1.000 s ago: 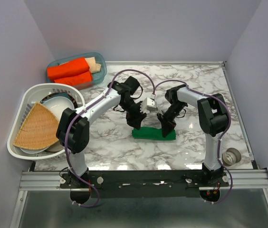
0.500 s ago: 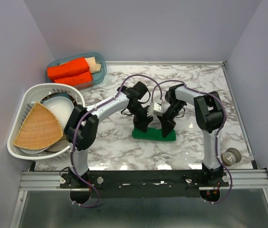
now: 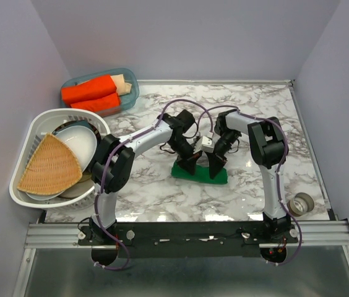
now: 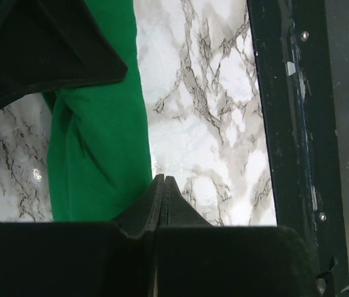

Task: Roll the t-shirts
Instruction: Roll the T-shirt to the center of the board.

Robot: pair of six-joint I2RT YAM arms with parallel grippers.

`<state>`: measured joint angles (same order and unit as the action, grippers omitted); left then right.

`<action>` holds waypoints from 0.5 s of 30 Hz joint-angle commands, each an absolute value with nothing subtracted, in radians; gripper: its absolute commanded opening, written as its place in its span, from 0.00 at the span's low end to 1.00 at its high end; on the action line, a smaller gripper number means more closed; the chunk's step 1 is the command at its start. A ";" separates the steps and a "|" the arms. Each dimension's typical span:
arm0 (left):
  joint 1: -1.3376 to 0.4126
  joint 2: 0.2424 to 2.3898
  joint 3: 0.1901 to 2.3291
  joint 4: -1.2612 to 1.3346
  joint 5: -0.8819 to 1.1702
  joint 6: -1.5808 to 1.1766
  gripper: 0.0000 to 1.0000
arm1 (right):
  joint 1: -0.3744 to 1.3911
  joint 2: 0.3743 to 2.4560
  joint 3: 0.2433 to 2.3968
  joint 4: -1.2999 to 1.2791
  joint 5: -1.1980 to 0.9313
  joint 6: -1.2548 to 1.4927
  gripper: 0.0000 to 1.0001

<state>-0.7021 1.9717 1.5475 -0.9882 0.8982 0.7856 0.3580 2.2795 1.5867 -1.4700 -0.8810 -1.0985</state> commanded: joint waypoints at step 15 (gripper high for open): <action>-0.698 2.098 1.523 -0.675 0.920 0.437 0.00 | 0.347 2.327 1.519 -1.468 -0.818 -1.104 0.06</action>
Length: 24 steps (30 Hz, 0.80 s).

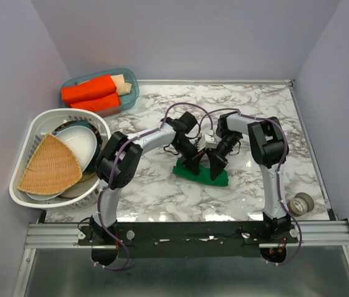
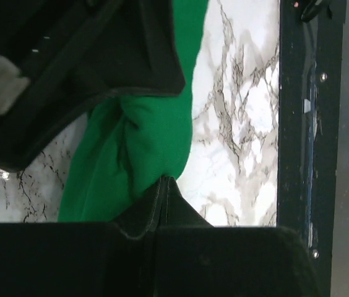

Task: Roll the t-shirts
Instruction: Roll the T-shirt to the center of the board.

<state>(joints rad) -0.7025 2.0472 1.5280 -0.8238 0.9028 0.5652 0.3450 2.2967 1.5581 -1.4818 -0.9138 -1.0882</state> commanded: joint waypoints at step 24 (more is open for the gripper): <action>-0.609 2.233 1.520 -0.509 1.118 0.111 0.01 | 0.277 1.135 0.851 -0.541 -0.515 -0.983 1.00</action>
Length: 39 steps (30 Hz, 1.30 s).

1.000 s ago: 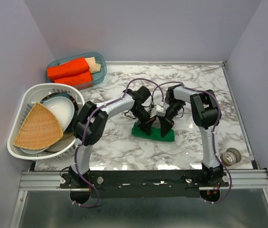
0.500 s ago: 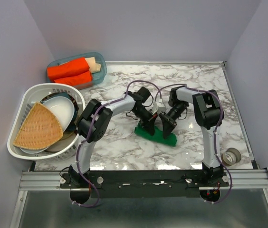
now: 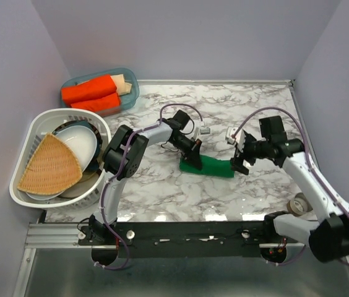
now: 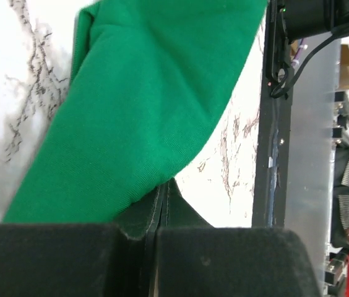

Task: Roll the t-shirts
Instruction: Roll the T-shirt to the center of the board.

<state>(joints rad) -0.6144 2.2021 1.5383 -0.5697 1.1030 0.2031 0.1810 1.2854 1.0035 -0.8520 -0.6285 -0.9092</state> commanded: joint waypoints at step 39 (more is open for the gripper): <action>-0.537 1.814 1.439 -0.735 0.797 0.179 0.63 | 0.428 1.578 0.952 -0.610 -0.610 -0.988 0.01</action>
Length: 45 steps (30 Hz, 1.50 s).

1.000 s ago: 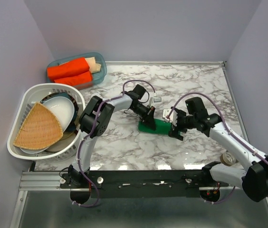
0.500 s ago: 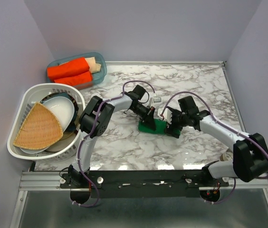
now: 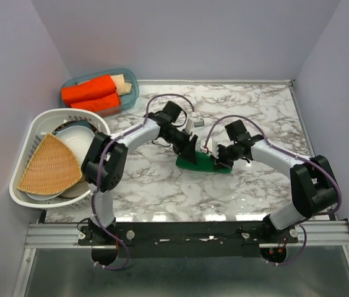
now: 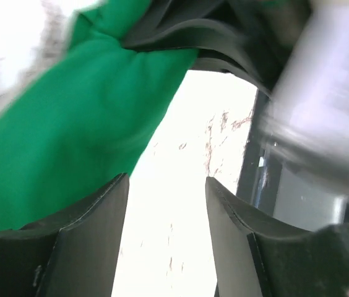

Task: Roll the t-shirts
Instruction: Roll the T-shirt to the center of the board.

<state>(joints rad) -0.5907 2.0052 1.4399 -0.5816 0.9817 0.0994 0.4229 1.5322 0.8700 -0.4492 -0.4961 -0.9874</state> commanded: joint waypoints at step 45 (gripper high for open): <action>-0.877 1.615 0.937 -0.018 0.489 0.781 0.98 | 0.288 2.163 1.351 -1.219 -0.948 -0.953 0.01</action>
<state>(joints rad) -0.8406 1.5646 0.9367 -0.1257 0.5182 0.7345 0.2905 2.0991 1.3178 -1.1831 -0.9829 -0.9581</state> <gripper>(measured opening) 0.985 0.197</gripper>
